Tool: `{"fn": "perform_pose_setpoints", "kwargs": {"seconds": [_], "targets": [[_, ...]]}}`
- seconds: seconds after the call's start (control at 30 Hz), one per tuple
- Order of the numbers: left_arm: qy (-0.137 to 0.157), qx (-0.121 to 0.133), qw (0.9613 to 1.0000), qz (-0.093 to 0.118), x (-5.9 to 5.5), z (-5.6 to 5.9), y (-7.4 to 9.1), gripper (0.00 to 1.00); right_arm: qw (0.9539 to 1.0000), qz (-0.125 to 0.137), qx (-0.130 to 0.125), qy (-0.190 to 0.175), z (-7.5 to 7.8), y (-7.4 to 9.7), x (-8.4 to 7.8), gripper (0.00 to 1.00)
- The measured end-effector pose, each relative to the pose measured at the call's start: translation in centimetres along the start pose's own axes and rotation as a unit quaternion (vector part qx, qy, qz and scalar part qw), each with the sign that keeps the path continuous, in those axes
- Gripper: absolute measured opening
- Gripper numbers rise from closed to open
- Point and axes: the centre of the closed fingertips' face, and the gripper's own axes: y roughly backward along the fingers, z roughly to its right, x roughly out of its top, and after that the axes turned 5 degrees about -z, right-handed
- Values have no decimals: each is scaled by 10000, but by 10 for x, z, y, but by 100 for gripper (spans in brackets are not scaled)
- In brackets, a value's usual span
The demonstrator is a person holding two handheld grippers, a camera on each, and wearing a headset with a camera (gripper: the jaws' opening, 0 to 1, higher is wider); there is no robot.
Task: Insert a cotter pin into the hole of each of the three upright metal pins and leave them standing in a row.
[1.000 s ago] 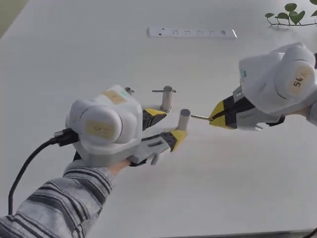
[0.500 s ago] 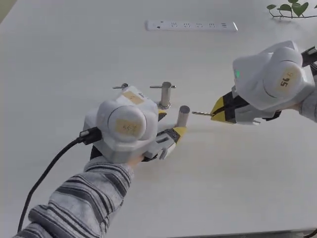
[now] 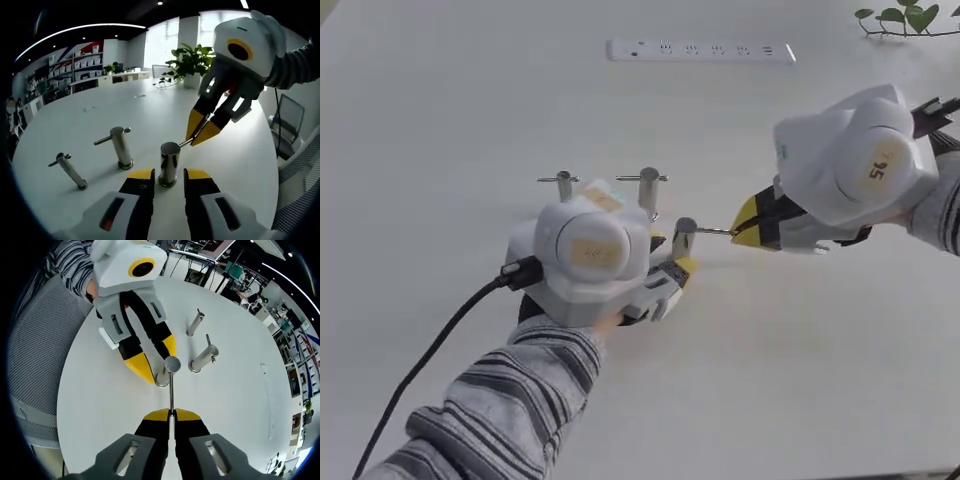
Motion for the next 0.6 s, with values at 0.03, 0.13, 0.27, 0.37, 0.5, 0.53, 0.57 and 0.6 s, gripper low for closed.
{"fn": "perform_pose_setpoints", "kwargs": {"seconds": [0.03, 0.13, 0.27, 0.37, 0.5, 0.53, 0.57, 0.6], "targets": [[8, 1, 10000, 0, 0, 0, -1, 19, 10000, -4, -5, 9, 0, 0, 0, 0], [38, 9, 10000, -39, -1, 0, -5, 17, 10000, 0, -4, 24, -1, 1, 1, 0], [93, 26, 9999, -86, -3, 0, -9, 14, 10000, 18, -11, 25, 1, 2, 2, 0], [129, 50, 9999, -97, -4, 0, -10, 13, 10000, 51, -18, 4, 0, 4, 4, 0], [117, 92, 9998, -95, -3, -2, -11, 11, 9999, 80, -78, 13, 1, 5, 5, 0], [112, 97, 9998, -97, -3, -3, -11, 11, 9999, 105, -88, 7, 2, 5, 5, 0], [101, 94, 9999, -97, -3, -3, -11, 10, 9999, 129, -96, -11, 3, 5, 5, 0], [88, 95, 9999, -98, -3, -3, -11, 10, 9998, 152, -107, -22, 4, 5, 6, 0]]}}
